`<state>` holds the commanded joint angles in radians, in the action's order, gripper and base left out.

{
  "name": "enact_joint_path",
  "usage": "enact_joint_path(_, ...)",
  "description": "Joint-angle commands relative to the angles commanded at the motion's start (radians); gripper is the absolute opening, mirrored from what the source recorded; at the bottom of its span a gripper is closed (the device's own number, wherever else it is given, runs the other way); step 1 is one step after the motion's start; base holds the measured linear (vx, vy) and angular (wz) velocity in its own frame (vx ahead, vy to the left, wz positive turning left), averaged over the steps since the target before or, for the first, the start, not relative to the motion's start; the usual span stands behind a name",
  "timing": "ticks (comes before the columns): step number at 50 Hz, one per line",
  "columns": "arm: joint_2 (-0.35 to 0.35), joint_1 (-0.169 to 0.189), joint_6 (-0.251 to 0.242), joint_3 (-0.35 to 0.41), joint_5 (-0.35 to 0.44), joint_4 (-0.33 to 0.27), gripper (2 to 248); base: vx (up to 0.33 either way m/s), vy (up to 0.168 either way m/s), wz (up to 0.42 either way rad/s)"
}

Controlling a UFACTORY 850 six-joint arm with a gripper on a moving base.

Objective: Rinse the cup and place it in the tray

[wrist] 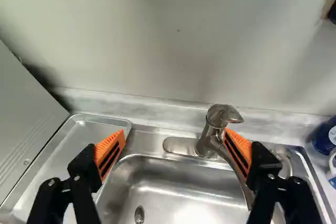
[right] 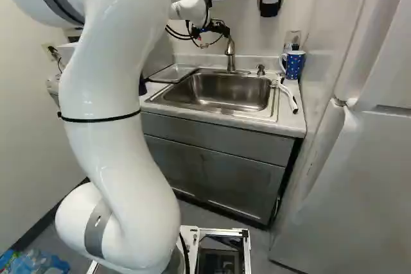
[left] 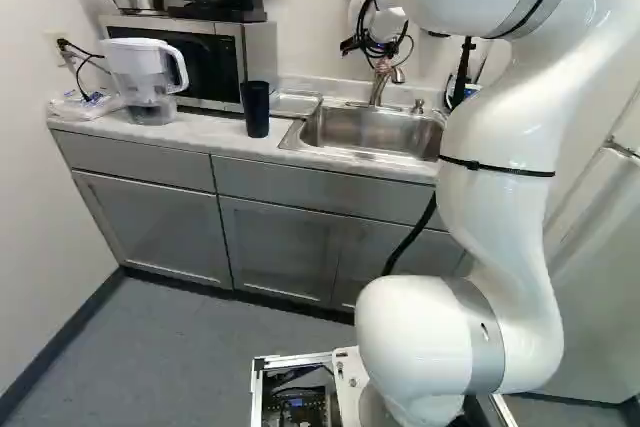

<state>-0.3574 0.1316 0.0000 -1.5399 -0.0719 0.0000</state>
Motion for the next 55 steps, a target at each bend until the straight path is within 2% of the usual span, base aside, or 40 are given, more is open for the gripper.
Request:
enact_joint_path(24,-0.046,-0.003,0.000,-0.055,0.002,0.000,247,0.000,0.000,0.000)
enact_joint_path(55,-0.076,-0.004,0.000,-0.092,0.068,0.000,247,0.000,0.000,0.000)
